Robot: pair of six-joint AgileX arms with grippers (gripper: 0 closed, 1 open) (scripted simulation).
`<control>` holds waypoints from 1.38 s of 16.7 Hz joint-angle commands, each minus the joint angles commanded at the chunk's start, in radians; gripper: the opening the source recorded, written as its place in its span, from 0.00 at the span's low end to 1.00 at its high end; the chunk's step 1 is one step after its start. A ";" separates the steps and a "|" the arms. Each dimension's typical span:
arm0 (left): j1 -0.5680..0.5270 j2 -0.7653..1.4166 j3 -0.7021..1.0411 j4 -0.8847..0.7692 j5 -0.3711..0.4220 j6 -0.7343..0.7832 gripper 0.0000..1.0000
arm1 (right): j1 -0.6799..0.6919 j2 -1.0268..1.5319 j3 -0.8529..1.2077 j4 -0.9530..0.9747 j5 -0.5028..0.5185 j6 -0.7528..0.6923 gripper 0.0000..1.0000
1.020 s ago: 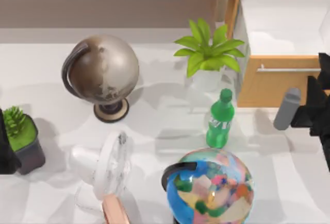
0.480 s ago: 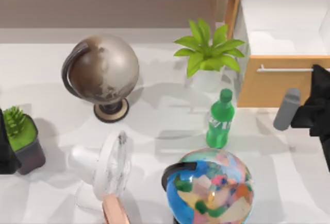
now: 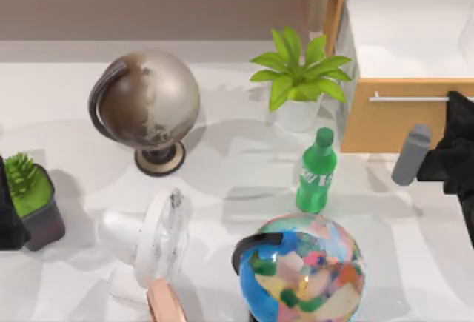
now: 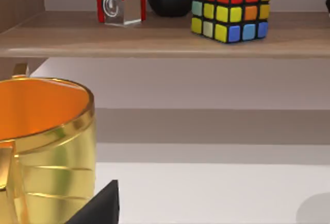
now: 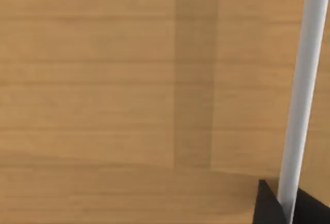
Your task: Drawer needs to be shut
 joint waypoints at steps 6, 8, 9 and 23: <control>0.000 0.000 0.000 0.000 0.000 0.000 1.00 | -0.044 0.049 0.156 -0.108 -0.044 -0.001 0.00; 0.000 0.000 0.000 0.000 0.000 0.000 1.00 | -0.059 0.065 0.205 -0.143 -0.057 -0.001 0.00; 0.000 0.000 0.000 0.000 0.000 0.000 1.00 | -0.064 0.071 0.222 -0.155 -0.062 -0.001 0.00; 0.000 0.000 0.000 0.000 0.000 0.000 1.00 | -0.104 0.165 0.464 -0.302 -0.103 0.001 0.00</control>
